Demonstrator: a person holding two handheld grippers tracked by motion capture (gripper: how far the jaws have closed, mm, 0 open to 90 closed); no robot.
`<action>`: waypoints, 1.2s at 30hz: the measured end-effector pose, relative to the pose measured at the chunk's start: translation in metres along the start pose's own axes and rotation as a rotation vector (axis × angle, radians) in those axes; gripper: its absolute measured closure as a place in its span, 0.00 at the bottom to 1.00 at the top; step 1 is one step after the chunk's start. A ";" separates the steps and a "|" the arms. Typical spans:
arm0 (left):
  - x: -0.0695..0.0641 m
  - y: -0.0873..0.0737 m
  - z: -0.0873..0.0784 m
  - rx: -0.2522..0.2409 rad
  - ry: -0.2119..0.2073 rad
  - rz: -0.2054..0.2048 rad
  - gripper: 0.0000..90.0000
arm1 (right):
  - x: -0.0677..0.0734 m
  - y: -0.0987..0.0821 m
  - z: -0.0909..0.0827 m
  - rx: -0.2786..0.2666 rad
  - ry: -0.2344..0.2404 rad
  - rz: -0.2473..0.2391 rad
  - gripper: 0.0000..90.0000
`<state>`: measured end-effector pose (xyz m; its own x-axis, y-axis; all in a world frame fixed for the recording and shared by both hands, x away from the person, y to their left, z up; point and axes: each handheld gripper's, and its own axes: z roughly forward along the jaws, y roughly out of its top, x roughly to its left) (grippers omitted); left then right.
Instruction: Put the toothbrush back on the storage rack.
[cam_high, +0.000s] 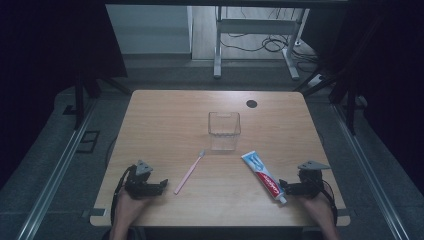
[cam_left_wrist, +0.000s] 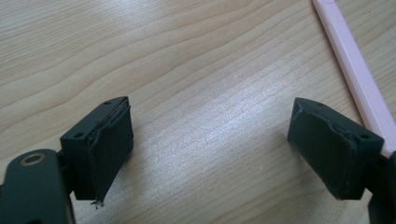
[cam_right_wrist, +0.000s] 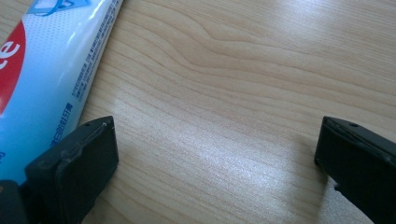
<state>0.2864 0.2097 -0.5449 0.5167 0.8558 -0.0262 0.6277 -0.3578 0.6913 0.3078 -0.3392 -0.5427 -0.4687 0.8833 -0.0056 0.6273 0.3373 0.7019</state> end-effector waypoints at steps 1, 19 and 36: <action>0.000 0.000 0.000 -0.001 -0.001 0.001 0.16 | 0.000 0.000 0.000 0.000 0.000 0.000 0.00; -0.002 0.006 -0.001 0.029 -0.013 0.032 0.22 | 0.000 0.000 0.000 0.000 0.000 0.000 0.00; -0.015 0.050 0.000 0.191 -0.084 0.089 0.27 | 0.000 0.000 0.000 0.000 0.001 0.000 0.00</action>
<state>0.3098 0.1790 -0.5098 0.6166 0.7864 -0.0374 0.6726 -0.5015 0.5442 0.3078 -0.3393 -0.5427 -0.4690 0.8832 -0.0051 0.6275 0.3373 0.7018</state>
